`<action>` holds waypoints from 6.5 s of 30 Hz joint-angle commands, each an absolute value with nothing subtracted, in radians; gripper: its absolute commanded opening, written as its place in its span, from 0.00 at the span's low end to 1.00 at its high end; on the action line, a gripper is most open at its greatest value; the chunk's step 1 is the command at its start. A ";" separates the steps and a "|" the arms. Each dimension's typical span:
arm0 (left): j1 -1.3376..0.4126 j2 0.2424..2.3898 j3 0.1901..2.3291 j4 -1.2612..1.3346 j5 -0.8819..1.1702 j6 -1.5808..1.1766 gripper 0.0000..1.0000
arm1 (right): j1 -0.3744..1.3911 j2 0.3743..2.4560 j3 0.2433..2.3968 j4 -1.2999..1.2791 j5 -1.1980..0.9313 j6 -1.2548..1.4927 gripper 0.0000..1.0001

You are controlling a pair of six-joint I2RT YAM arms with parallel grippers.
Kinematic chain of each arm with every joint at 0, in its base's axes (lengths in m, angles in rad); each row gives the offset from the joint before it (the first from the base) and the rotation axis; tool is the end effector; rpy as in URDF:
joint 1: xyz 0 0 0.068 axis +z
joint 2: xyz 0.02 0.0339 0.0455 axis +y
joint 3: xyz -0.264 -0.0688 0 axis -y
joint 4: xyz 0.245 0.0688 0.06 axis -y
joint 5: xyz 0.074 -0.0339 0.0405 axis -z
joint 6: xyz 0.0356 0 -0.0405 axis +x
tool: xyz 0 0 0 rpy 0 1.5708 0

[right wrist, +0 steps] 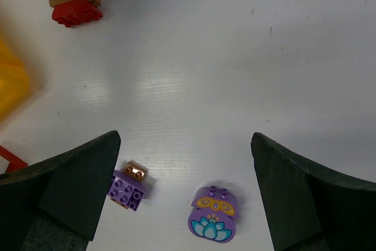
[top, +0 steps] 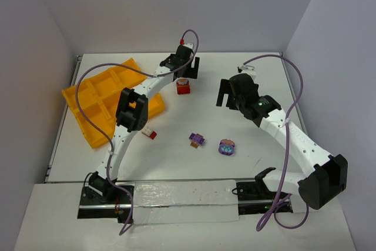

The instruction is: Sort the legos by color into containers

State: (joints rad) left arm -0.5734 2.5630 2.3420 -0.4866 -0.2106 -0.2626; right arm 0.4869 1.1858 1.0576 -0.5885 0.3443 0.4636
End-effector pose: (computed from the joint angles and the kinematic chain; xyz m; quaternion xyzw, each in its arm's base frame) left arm 0.4878 -0.3062 0.1920 0.0964 0.8992 -0.0816 0.4189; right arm 0.2288 0.1076 0.3157 0.0605 0.8975 0.0481 0.4342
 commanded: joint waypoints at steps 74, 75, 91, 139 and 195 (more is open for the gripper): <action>-0.473 1.842 1.879 -0.736 -0.067 -0.633 0.95 | 0.526 1.778 1.320 -0.255 -0.037 -0.169 1.00; -0.472 1.837 1.870 -0.735 -0.066 -0.631 0.95 | 0.526 1.800 1.334 -0.252 -0.021 -0.175 1.00; -0.463 1.799 1.835 -0.740 -0.070 -0.620 0.95 | 0.509 2.019 1.514 -0.307 0.011 -0.260 1.00; -0.459 1.787 1.812 -0.746 -0.097 -0.621 0.95 | 0.471 2.179 1.720 -0.561 -0.077 -0.143 1.00; -0.410 1.750 1.651 -0.649 0.069 -0.620 0.99 | 0.488 1.731 1.349 -0.392 -0.153 -0.002 0.54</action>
State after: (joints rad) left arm -0.4198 1.8293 1.7437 -0.7593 -0.0716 -0.6318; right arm 0.4778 1.9250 1.4386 -0.4824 -0.1135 -0.0342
